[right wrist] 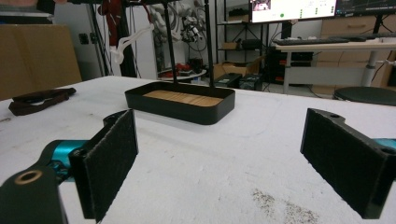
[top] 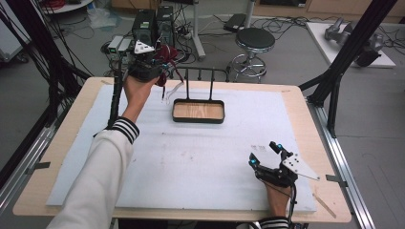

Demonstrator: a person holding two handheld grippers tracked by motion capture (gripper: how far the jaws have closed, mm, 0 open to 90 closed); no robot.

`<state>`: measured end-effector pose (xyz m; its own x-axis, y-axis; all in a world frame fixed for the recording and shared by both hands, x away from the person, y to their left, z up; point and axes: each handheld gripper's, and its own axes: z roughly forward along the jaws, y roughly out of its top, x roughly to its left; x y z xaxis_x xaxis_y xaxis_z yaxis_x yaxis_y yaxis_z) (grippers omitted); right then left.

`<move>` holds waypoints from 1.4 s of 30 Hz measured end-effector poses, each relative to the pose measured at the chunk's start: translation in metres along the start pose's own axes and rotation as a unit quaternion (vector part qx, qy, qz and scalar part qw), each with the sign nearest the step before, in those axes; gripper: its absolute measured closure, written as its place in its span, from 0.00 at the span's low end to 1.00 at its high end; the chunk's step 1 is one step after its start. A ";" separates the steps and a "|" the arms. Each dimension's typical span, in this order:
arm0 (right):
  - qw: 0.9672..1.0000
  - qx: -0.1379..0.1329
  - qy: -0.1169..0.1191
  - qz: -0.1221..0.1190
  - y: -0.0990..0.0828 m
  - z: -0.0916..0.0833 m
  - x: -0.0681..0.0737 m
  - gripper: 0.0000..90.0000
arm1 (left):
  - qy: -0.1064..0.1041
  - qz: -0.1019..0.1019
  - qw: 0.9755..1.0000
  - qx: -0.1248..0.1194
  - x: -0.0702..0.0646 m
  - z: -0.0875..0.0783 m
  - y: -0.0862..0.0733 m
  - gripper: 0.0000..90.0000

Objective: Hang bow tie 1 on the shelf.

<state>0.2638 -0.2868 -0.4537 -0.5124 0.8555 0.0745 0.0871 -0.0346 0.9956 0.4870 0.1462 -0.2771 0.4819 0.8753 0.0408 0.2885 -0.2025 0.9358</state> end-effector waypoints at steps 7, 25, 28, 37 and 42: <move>1.000 -0.001 0.000 -0.001 0.000 0.000 0.000 0.11 | 0.018 -0.002 1.000 0.009 0.001 0.004 -0.003 0.83; 1.000 -0.002 0.000 0.000 0.000 0.000 0.000 0.11 | 0.031 -0.006 0.999 0.028 0.003 0.007 -0.014 0.83; 1.000 -0.001 0.000 -0.001 0.000 0.000 0.000 0.11 | 0.033 -0.008 0.999 0.031 0.004 0.008 -0.015 0.82; 1.000 -0.001 -0.001 -0.002 0.000 0.000 0.000 0.11 | 0.033 -0.011 0.999 0.034 0.005 0.007 -0.017 0.81; 1.000 -0.001 -0.001 -0.001 0.000 0.000 0.000 0.11 | 0.030 -0.010 0.999 0.034 0.006 0.006 -0.017 0.81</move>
<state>0.2633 -0.2866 -0.4538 -0.5114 0.8564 0.0716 0.0832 -0.0336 0.9960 0.4899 0.1521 -0.2950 0.4253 0.9040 0.0448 0.3545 -0.2119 0.9107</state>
